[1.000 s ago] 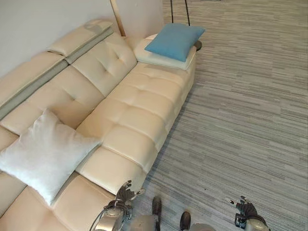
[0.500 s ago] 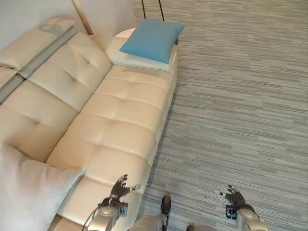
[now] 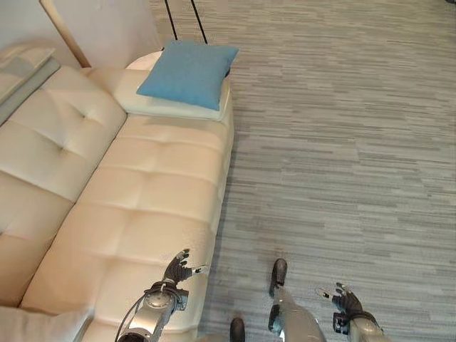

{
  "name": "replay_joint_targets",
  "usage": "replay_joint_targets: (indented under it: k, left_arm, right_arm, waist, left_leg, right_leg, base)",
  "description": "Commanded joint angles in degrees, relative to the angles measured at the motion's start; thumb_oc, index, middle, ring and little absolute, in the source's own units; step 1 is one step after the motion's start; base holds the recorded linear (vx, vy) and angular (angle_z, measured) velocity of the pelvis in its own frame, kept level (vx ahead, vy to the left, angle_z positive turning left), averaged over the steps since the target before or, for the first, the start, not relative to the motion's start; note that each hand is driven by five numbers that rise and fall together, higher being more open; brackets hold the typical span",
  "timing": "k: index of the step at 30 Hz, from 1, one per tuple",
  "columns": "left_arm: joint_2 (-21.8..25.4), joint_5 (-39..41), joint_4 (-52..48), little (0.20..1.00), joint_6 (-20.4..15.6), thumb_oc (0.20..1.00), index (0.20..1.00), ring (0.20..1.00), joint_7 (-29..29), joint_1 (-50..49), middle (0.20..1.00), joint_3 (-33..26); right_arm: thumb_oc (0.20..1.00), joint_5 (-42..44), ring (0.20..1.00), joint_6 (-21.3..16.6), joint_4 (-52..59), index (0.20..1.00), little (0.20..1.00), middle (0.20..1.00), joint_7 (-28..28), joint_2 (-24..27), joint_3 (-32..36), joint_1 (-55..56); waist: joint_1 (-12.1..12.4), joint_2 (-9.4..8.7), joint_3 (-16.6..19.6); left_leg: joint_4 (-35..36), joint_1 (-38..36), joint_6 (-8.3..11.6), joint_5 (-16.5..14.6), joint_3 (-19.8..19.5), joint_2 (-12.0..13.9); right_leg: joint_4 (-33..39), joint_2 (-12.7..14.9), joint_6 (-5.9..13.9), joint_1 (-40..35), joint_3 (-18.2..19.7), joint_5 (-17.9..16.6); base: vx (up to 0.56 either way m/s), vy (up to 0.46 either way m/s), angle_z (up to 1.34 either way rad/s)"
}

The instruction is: Pick up all the scattered cushions and arrange them neatly on the sofa.

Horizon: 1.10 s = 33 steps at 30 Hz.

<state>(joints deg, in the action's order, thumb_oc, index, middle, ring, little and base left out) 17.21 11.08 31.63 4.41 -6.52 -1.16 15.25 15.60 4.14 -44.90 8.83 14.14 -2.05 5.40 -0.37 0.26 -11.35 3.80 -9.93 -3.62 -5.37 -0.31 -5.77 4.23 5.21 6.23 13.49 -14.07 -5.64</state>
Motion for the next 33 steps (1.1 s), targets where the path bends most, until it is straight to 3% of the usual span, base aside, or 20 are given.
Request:
replay_joint_targets:
  k: [1, 2, 3, 4, 5, 6, 7, 8, 9, 11, 13, 14, 15, 18, 23, 25, 26, 27, 30, 33]
  left_arm:
    - [-1.07, -0.18, -2.39, 1.0, -1.96, 1.0, 1.0, 1.0, 0.3, 1.1, 1.0, -0.02]
    - [-1.08, -0.18, -2.38, 1.0, -1.97, 1.0, 1.0, 1.0, 0.29, 1.09, 1.0, -0.02]
    - [-1.6, 0.66, -2.3, 1.0, -1.8, 1.0, 1.0, 1.0, 0.15, 0.98, 1.0, -0.16]
    - [-1.6, 0.66, -2.31, 1.0, -1.79, 1.0, 1.0, 1.0, 0.15, 0.97, 1.0, -0.17]
    - [-1.87, 1.53, -2.07, 1.0, -1.7, 1.0, 1.0, 1.0, 0.0, 1.08, 1.0, -0.06]
    - [-2.02, 1.81, -2.09, 1.0, -1.74, 1.0, 1.0, 1.0, -0.18, 1.19, 1.0, -0.05]
    - [-2.17, 2.24, -1.98, 1.0, -1.73, 1.0, 1.0, 1.0, -0.55, 1.18, 1.0, -0.16]
    - [-2.27, 2.91, -2.0, 1.0, -1.57, 1.0, 1.0, 1.0, -0.92, 1.27, 1.0, -0.23]
    - [-2.43, 3.57, -1.95, 1.0, -1.31, 1.0, 1.0, 1.0, -1.38, 1.2, 1.0, -0.51]
    - [-2.38, 3.02, -1.69, 1.0, -1.23, 1.0, 1.0, 1.0, -1.54, 1.08, 1.0, -0.49]
    - [-2.4, 2.11, -0.95, 1.0, -1.09, 1.0, 1.0, 1.0, -2.12, 1.26, 1.0, -0.47]
    - [-2.46, 1.88, -0.46, 1.0, -1.08, 1.0, 1.0, 1.0, -2.47, 1.38, 1.0, -0.49]
    - [-2.66, 1.5, 0.43, 1.0, -1.15, 1.0, 1.0, 1.0, -3.19, 1.85, 1.0, -0.42]
    - [-2.64, 2.55, 1.15, 1.0, -1.35, 1.0, 1.0, 1.0, -3.75, 2.09, 1.0, -1.43]
    - [-2.41, 3.12, 0.8, 1.0, -1.29, 1.0, 1.0, 1.0, -3.7, 1.28, 1.0, -1.59]
    - [-1.6, 3.21, 1.59, 1.0, -0.93, 1.0, 1.0, 1.0, -3.74, 0.7, 1.0, -1.72]
    - [-1.58, 3.21, 1.58, 1.0, -0.93, 1.0, 1.0, 1.0, -3.73, 0.69, 1.0, -1.71]
    - [-1.05, 3.88, 0.93, 1.0, -0.64, 1.0, 1.0, 1.0, -3.72, 0.49, 1.0, -2.13]
    - [-0.86, 4.12, 0.72, 1.0, -0.18, 1.0, 1.0, 1.0, -3.69, 0.79, 1.0, -2.11]
    - [-0.51, 3.88, 0.4, 1.0, 0.04, 1.0, 1.0, 1.0, -3.47, 0.83, 1.0, -2.16]
  right_arm:
    - [1.0, -0.46, 1.0, -1.69, -0.59, 1.0, 1.0, 1.0, 0.39, 2.78, 0.35, -2.0]
    - [1.0, -0.45, 1.0, -1.7, -0.61, 1.0, 1.0, 1.0, 0.38, 2.79, 0.34, -2.01]
    - [1.0, 0.23, 1.0, -2.04, -0.87, 1.0, 1.0, 1.0, 0.37, 3.05, 0.13, -2.07]
    - [1.0, 0.24, 1.0, -2.05, -0.88, 1.0, 1.0, 1.0, 0.36, 3.05, 0.12, -2.07]
    - [1.0, 0.7, 1.0, -2.16, -0.33, 1.0, 1.0, 1.0, 0.17, 3.54, 0.02, -2.03]
    - [1.0, 0.83, 1.0, -2.28, -0.43, 1.0, 1.0, 1.0, 0.16, 3.75, -0.04, -2.14]
    - [1.0, 1.04, 1.0, -2.26, -0.41, 1.0, 1.0, 1.0, 0.31, 3.81, 0.0, -2.21]
    - [1.0, 0.92, 1.0, -2.0, -0.47, 1.0, 1.0, 1.0, 0.51, 4.06, -0.01, -2.39]
    - [1.0, 0.98, 1.0, -1.83, -0.15, 1.0, 1.0, 1.0, 1.09, 4.2, 0.09, -2.5]
    - [1.0, 0.17, 1.0, -1.82, 0.35, 1.0, 1.0, 1.0, 1.55, 4.58, -0.01, -2.64]
    - [1.0, -1.54, 1.0, -1.65, 0.91, 1.0, 1.0, 1.0, 2.17, 5.35, -0.82, -2.86]
    - [1.0, -2.11, 1.0, -1.62, 1.23, 1.0, 1.0, 1.0, 2.45, 5.73, -1.07, -3.02]
    - [1.0, -2.71, 1.0, -1.74, 1.42, 1.0, 1.0, 1.0, 2.8, 6.19, -1.57, -3.33]
    - [1.0, -4.11, 1.0, -1.38, 1.54, 1.0, 1.0, 1.0, 2.71, 6.95, -2.56, -4.84]
    - [1.0, -5.27, 1.0, -1.16, 2.76, 1.0, 1.0, 1.0, 2.12, 6.6, -3.1, -4.61]
    - [1.0, -5.01, 1.0, -0.94, 1.97, 1.0, 1.0, 1.0, 1.81, 4.98, -3.13, -4.94]
    - [1.0, -5.01, 1.0, -0.94, 1.97, 1.0, 1.0, 1.0, 1.81, 4.97, -3.13, -4.92]
    - [1.0, -4.75, 1.0, -0.8, 1.78, 1.0, 1.0, 1.0, 1.31, 4.21, -3.21, -4.8]
    - [1.0, -5.08, 1.0, -0.26, 1.15, 1.0, 1.0, 1.0, 1.08, 3.61, -3.15, -5.08]
    - [1.0, -4.97, 1.0, 0.06, 0.62, 1.0, 1.0, 1.0, 1.09, 3.34, -2.61, -4.05]
  waist:
    - [0.24, 1.34, 1.84]
    - [0.2, 1.36, 1.88]
    - [0.39, 1.5, 2.29]
    - [0.33, 1.53, 2.3]
    - [0.73, 1.4, 1.69]
    - [0.96, 1.35, 1.28]
    - [1.17, 1.32, 0.96]
    - [1.44, 0.79, 0.54]
    - [1.89, -0.07, 0.3]
    - [1.97, -0.62, 0.66]
    - [2.21, -0.13, 1.17]
    - [2.18, 0.27, 1.4]
    - [2.07, 0.68, 1.49]
    - [2.63, 0.59, 2.18]
    - [3.19, -0.19, 3.88]
    - [4.11, -2.13, 5.52]
    - [4.22, -2.17, 5.59]
    - [4.56, -2.72, 5.31]
    - [4.14, -2.57, 3.44]
    - [3.11, -1.2, 2.22]
  left_leg:
    - [-5.1, 0.92, 4.19, -1.16, 0.46, 3.8]
    - [-5.44, 1.13, 4.21, -1.34, 0.42, 3.83]
    - [-13.61, 3.02, 5.84, 1.71, 1.0, 4.46]
    - [-14.0, 3.23, 5.86, 1.52, 0.93, 4.5]
    - [-22.73, 6.22, 6.76, 5.02, 0.96, 4.49]
    - [-27.78, 8.1, 7.07, 6.4, 0.7, 4.26]
    - [-31.22, 9.68, 7.19, 7.07, 0.6, 4.36]
    - [-32.37, 12.79, 6.33, 5.65, 0.97, 4.09]
    - [-28.72, 16.37, 4.96, 2.64, 0.99, 3.13]
    - [-21.22, 17.3, 4.21, 0.96, 1.16, 2.54]
    - [-9.25, 18.1, 4.8, 5.66, -0.43, 2.53]
    - [-4.19, 18.5, 5.4, 9.45, -1.4, 2.79]
    - [1.2, 19.68, 6.76, 12.1, -1.85, 2.62]
    - [1.2, 20.88, 7.82, 13.7, -0.6, 2.72]
    - [1.2, 19.08, 6.02, 13.68, -0.61, 2.15]
    - [-0.16, 16.57, 2.92, 10.34, 0.49, 0.98]
    - [-0.28, 16.67, 2.89, 10.25, 0.61, 0.97]
    - [-1.61, 15.95, 1.28, 7.71, 1.08, 0.39]
    - [-1.81, 12.86, -1.09, 5.46, 2.41, -0.8]
    - [0.22, 8.61, -1.89, 4.33, 2.18, -0.61]
  right_leg:
    - [0.63, -2.74, 0.09, -6.86, -0.53, 2.06]
    - [0.73, -2.76, 0.07, -6.87, -0.57, 2.01]
    - [0.77, -3.69, -1.09, -9.68, -0.92, 3.66]
    - [0.77, -3.72, -1.12, -9.67, -0.99, 3.67]
    - [0.77, -4.27, -2.45, -12.24, -0.83, 5.46]
    - [0.77, -4.52, -3.16, -13.29, -0.61, 6.18]
    - [0.77, -4.83, -3.77, -14.37, -0.66, 7.1]
    - [0.77, -4.46, -4.2, -15.6, -0.16, 7.93]
    - [0.77, -3.58, -3.93, -16.8, 0.14, 8.38]
    - [0.77, -3.01, -3.38, -17.27, 0.17, 8.98]
    - [0.77, -3.64, -3.35, -18.5, -0.05, 9.56]
    - [0.77, -4.23, -3.5, -19.28, -0.14, 10.11]
    - [0.77, -4.9, -3.81, -20.64, -0.15, 10.84]
    - [0.77, -5.67, -3.9, -24.34, 1.1, 12.64]
    - [0.04, -4.36, -2.82, -27.08, 1.28, 14.52]
    - [-8.17, -1.17, -0.75, -25.91, 2.77, 14.19]
    - [-8.39, -1.1, -0.73, -25.73, 2.88, 14.3]
    - [-17.45, 0.55, 0.73, -22.29, 2.72, 11.7]
    - [-33.89, 4.48, 3.17, -14.97, 2.38, 2.12]
    - [-40.38, 6.49, 1.94, -10.48, 1.38, 1.67]
  base:
    - [0.43, -0.233, 0.37]
    - [0.44, -0.293, 0.44]
    - [0.27, -0.195, 0.39]
    - [0.46, -0.351, 0.17]
    - [0.28, -0.225, 0.0]
    - [0.36, -0.287, -0.1]
    - [0.3, -0.217, -0.26]
    - [0.34, -0.214, -0.24]
    - [0.34, -0.169, -0.31]
    - [0.27, -0.06, -0.3]
    - [0.27, -0.013, -0.34]
    - [0.37, 0.009, -0.04]
    - [0.43, 0.035, 0.07]
    - [0.54, 0.094, -0.08]
    - [0.37, 0.114, -0.27]
    - [0.62, 0.23, -0.65]
    - [0.54, 0.248, 0.02]
    - [0.34, 0.203, 0.09]
    - [0.33, 0.249, 0.03]
    - [0.29, 0.177, 0.1]
